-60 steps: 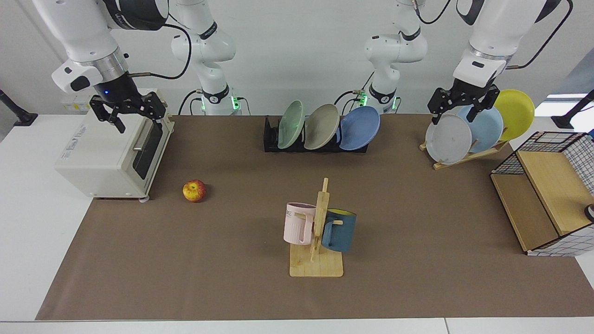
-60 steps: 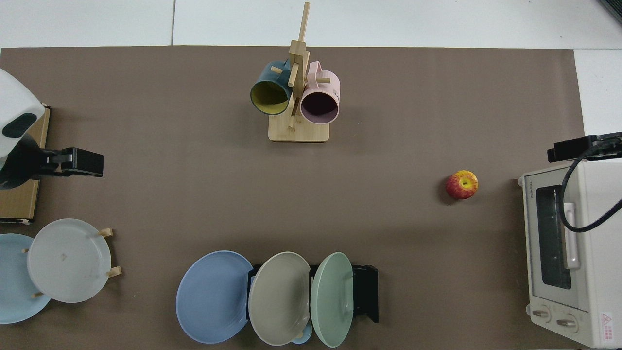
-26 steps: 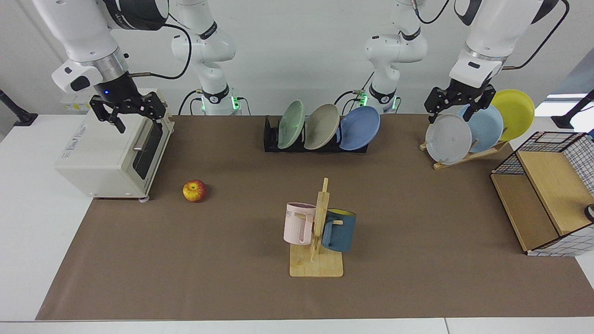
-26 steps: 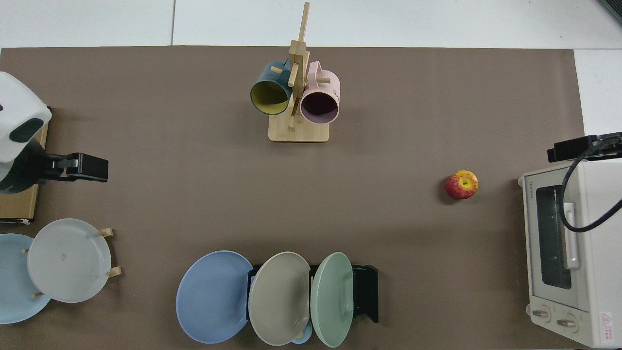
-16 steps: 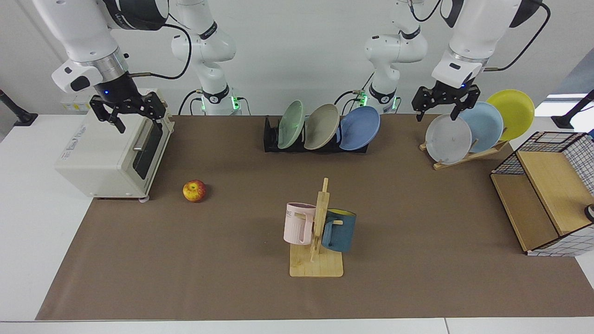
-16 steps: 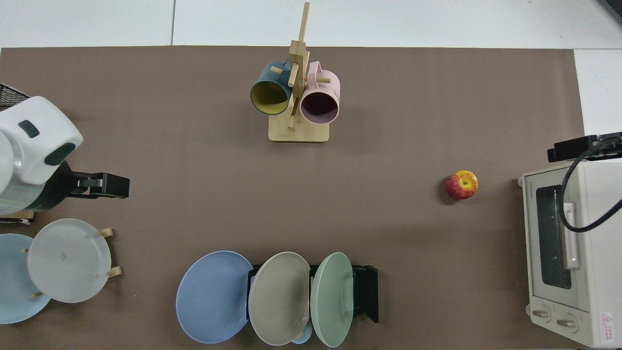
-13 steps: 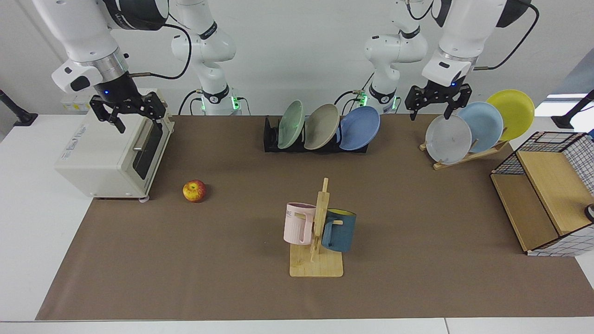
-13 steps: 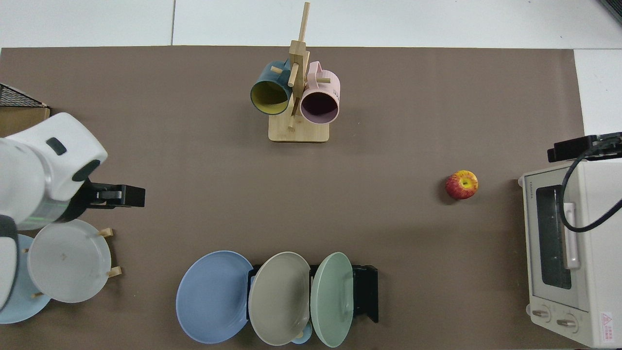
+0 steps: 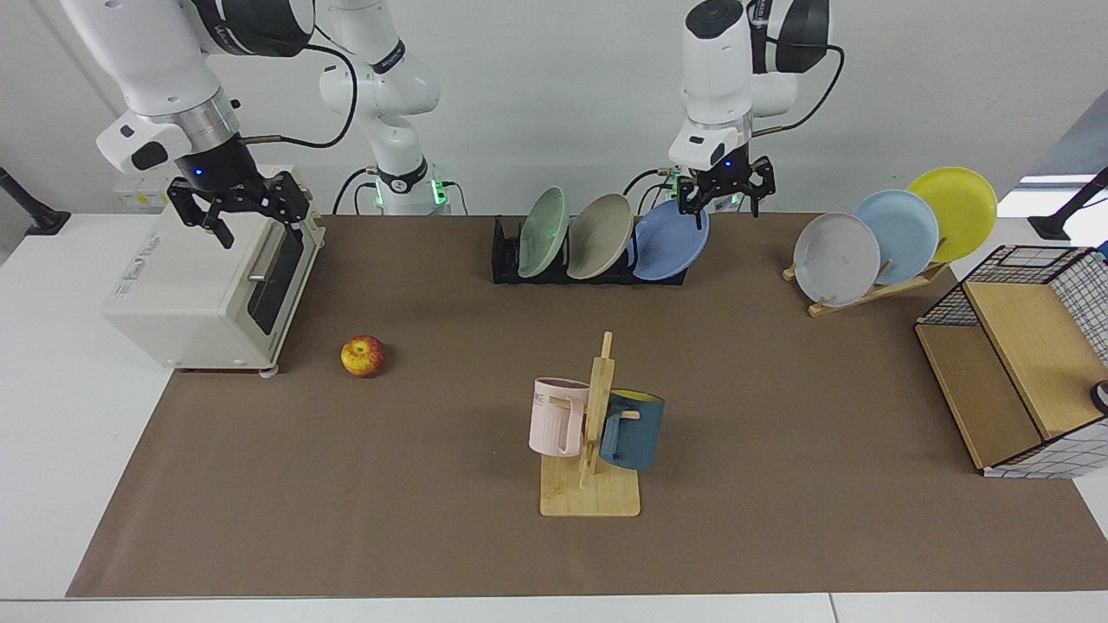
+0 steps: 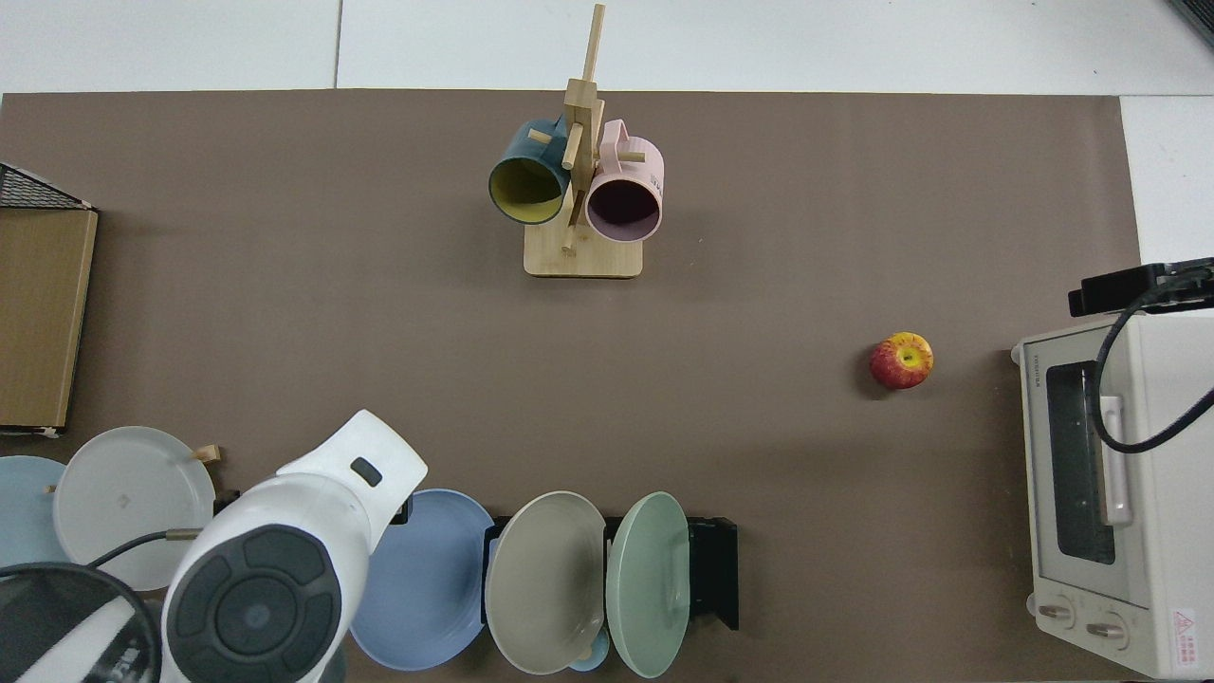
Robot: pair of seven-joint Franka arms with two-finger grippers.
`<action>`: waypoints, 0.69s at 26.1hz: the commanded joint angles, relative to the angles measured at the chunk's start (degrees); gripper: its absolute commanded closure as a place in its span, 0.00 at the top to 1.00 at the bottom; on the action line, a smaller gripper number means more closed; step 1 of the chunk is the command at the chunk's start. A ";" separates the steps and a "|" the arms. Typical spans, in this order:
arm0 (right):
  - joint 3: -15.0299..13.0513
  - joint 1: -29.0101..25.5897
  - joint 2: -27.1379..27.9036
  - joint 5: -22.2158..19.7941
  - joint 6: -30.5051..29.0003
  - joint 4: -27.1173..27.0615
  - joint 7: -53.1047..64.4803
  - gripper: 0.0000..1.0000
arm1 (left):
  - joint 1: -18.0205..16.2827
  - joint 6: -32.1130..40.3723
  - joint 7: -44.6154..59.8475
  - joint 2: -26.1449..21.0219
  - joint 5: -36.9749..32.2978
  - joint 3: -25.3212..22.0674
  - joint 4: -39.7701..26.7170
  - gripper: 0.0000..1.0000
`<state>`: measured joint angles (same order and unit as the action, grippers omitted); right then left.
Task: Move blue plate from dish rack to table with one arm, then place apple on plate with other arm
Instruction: 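Move the left gripper down toward the blue plate in the dish rack, then grasp the blue plate rim with the left gripper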
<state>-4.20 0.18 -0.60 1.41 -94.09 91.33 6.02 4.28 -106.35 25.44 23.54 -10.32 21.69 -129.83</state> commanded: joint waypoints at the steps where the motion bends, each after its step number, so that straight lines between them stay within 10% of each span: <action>1: 0.16 -0.09 0.42 -0.09 0.84 -0.89 -1.45 1.00 | 1.43 -4.65 1.02 7.66 -1.19 -0.69 -10.17 1.00; 18: 0.16 -0.09 0.42 -0.09 0.92 -0.98 -1.45 1.00 | 1.70 -10.37 8.14 6.96 -0.84 7.14 -19.67 0.87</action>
<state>-4.20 0.18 -0.60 1.41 -94.09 91.33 6.02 5.53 -115.17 33.27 30.07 -10.39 28.60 -147.50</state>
